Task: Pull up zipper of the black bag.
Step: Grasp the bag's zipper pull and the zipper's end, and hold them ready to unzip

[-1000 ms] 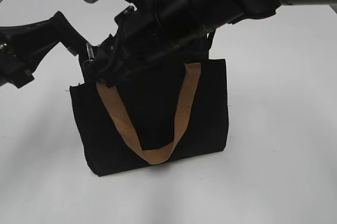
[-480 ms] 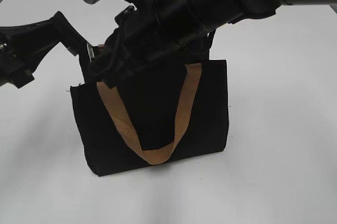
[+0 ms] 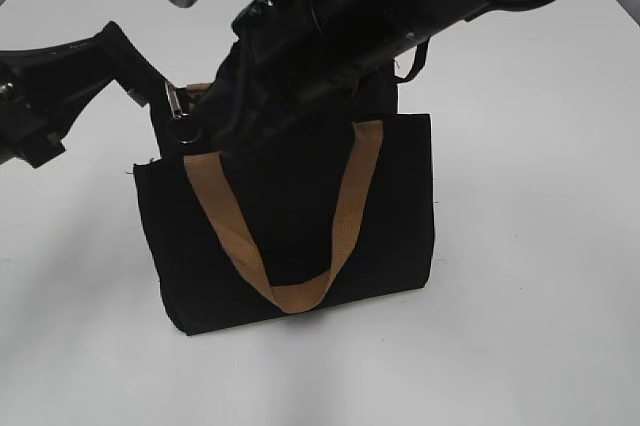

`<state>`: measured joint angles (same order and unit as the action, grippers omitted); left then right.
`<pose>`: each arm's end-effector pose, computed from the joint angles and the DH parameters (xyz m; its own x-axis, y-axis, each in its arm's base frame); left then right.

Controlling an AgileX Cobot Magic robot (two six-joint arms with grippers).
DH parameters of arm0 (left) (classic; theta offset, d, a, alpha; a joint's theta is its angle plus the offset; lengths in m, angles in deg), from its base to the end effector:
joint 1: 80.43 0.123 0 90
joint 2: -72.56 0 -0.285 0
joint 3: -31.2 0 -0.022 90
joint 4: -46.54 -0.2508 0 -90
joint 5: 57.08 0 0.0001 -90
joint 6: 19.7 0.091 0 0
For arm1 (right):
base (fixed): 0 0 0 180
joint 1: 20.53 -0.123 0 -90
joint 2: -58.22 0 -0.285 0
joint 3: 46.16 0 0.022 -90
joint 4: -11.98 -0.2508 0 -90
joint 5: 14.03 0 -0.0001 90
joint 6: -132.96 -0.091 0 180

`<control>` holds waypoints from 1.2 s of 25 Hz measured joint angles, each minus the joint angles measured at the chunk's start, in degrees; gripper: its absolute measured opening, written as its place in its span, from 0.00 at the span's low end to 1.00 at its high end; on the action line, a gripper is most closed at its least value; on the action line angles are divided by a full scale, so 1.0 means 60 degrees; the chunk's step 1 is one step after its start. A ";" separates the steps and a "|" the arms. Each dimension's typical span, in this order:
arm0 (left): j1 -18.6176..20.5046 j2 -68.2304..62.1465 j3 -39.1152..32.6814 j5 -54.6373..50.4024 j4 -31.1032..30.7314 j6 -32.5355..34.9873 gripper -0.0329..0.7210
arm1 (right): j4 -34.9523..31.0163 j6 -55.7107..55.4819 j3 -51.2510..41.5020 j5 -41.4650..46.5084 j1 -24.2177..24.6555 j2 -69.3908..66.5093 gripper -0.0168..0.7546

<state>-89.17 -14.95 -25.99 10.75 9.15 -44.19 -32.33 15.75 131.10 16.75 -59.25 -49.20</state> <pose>0.2146 -0.0847 0.2263 0.0398 -0.1284 -0.9909 0.6891 0.7217 -0.0658 0.2840 0.2695 0.2709 -0.1876 -0.6143 -0.7664 -0.9330 0.3555 -0.0566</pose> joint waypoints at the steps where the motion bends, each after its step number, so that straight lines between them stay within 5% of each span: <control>1: 0.0000 0.0000 0.0000 0.0000 0.0000 0.0000 0.05 | 0.0020 0.0000 0.0000 0.0000 0.0000 0.0000 0.02; 6: 0.0000 0.0000 0.0000 0.0000 0.0000 0.0000 0.05 | -0.0004 0.0438 0.0000 -0.0009 0.0000 0.0000 0.27; 9: 0.0000 0.0000 0.0000 0.0000 0.0000 -0.0003 0.05 | -0.0057 0.0735 0.0000 -0.0082 0.0000 -0.0009 0.33; 24: 0.0000 0.0000 0.0000 -0.0009 -0.0027 -0.0012 0.05 | -0.0140 0.1251 0.0000 -0.0701 -0.0203 -0.0444 0.32; 30: 0.0000 0.0000 0.0000 -0.0017 -0.0027 -0.0016 0.05 | -0.0203 0.1480 0.0007 -0.1094 -0.0448 -0.0597 0.12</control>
<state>-89.17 -14.95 -25.99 10.64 8.99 -44.29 -33.55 24.63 131.14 10.18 -61.94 -52.78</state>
